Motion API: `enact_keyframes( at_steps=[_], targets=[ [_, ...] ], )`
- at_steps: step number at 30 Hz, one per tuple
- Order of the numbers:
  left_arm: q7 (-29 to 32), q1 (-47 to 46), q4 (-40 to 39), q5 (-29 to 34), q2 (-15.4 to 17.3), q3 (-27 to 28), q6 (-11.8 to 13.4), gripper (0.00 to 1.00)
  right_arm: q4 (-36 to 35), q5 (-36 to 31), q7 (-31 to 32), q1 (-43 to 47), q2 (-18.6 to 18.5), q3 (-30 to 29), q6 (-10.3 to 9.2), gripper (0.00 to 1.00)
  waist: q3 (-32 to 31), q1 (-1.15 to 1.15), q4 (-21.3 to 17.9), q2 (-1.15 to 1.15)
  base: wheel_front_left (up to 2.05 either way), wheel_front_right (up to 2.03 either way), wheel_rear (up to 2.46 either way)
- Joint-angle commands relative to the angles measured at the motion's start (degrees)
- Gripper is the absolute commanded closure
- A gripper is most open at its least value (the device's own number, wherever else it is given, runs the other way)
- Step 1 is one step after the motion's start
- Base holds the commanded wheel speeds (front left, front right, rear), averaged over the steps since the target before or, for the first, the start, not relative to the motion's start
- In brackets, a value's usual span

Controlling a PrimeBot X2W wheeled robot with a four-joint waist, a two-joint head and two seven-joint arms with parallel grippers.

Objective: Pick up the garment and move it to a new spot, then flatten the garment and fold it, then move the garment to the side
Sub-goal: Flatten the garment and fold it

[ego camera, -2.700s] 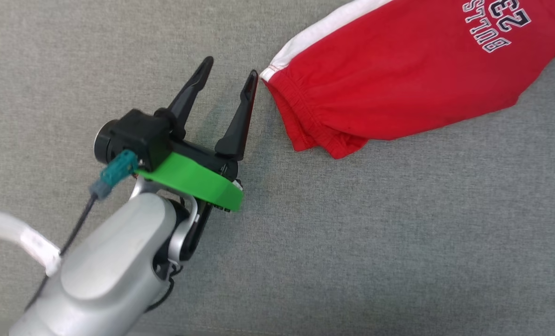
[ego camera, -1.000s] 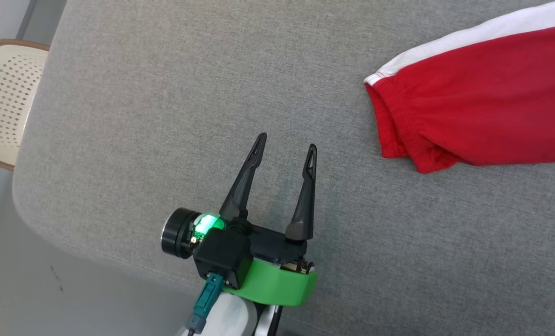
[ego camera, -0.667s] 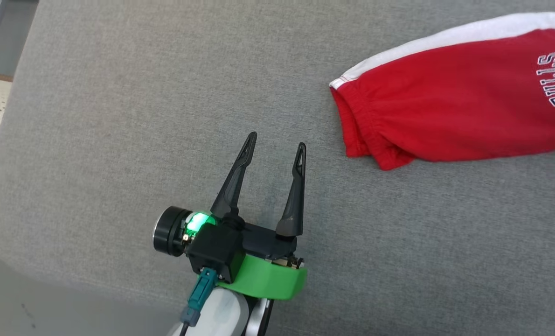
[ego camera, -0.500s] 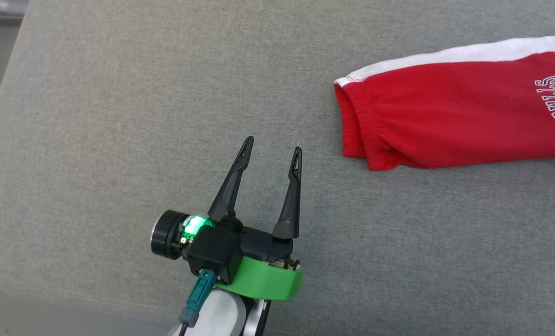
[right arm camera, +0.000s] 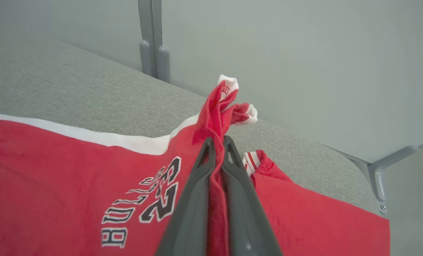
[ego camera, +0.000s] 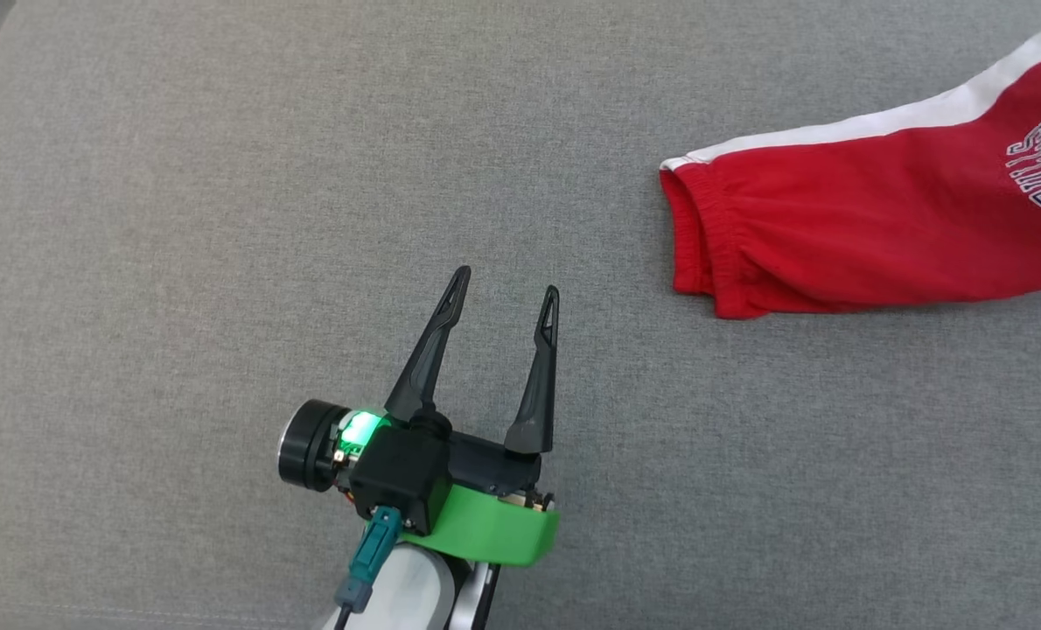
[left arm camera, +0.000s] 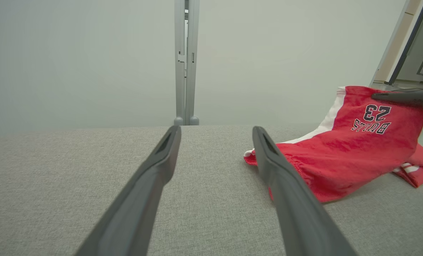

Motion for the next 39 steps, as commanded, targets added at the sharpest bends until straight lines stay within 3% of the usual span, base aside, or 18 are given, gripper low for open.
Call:
enact_keyframes(
  at_steps=[1, 5, 20, 27, 28, 29, 34, 39],
  targets=[
    [-0.1, 0.6, 0.2, 0.6, 0.1, 0.4, -0.3, 0.0, -0.9, -1.7, 0.3, -0.9, 1.2, -0.5, -0.07, 1.0, -0.4, 0.0, -0.4, 0.0, 0.0, 0.0, 0.0],
    [-0.1, 0.8, 0.7, 0.8, 0.1, 0.6, -0.4, 0.0, -4.0, -7.0, 2.7, -1.6, 5.4, -2.1, -0.07, 1.0, -0.8, 0.0, -0.7, 0.0, 0.0, 0.0, 0.0],
    [-0.1, 0.5, 0.8, 0.8, 0.1, 0.1, -1.0, 0.0, -15.8, -23.2, 10.9, 8.8, 27.7, -12.7, -0.08, 1.0, 0.0, 0.0, 1.5, 0.0, 0.0, 0.0, 0.0],
    [-0.1, -0.3, 0.9, 0.2, 0.1, -0.4, -0.6, 0.0, -17.2, -26.7, 13.5, 12.9, 34.4, -14.5, -0.07, 1.0, 0.8, 0.0, 2.3, 0.0, 0.0, 0.0, 0.0],
    [-0.1, -0.4, 1.0, 0.3, 0.1, -0.5, -0.5, 0.0, -17.5, -26.8, 13.8, 13.6, 35.3, -14.7, -0.07, 0.71, 0.8, 0.0, 2.2, 0.0, 0.0, 0.0, 0.0],
    [-0.1, -0.4, 1.0, 0.2, 0.1, -0.5, -0.5, 0.0, -17.8, -27.0, 13.9, 14.0, 36.0, -15.2, -0.07, 0.0, 0.8, 0.0, 2.2, 0.0, 0.0, 0.0, 0.0],
    [-0.1, -0.2, 1.3, 0.3, 0.1, -0.3, -0.5, 0.0, -23.4, -24.4, 11.8, 16.7, 38.4, -16.3, -0.07, 0.0, 0.2, 0.0, 1.1, 0.0, 0.0, 0.0, 0.0],
    [-0.1, 0.3, 1.4, 1.0, 0.1, 0.4, -0.7, 0.0, -31.5, -24.2, 8.7, 19.9, 34.1, -20.3, -0.08, 0.0, -0.7, 0.0, -0.7, 0.0, 0.0, 0.0, 0.0]
  ],
)
